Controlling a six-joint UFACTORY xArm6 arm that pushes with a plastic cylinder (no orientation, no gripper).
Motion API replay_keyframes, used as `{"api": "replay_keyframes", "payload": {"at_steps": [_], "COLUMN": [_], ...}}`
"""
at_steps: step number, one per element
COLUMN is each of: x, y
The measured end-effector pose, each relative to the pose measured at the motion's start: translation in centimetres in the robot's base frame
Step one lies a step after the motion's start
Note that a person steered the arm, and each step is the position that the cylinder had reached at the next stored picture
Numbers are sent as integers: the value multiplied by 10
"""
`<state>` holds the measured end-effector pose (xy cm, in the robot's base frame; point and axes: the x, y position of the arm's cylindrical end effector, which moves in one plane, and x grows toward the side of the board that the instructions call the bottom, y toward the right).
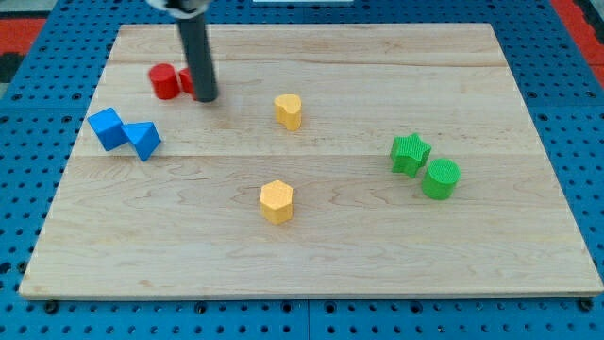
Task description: Place both the red blocks at the top left side of the board
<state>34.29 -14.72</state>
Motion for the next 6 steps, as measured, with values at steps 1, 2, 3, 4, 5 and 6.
{"api": "replay_keyframes", "payload": {"at_steps": [1,2,3,4,5,6], "x": [-35,-100,-111,-115,-150,-141], "y": [-34,-49,14,71,62,-14]}}
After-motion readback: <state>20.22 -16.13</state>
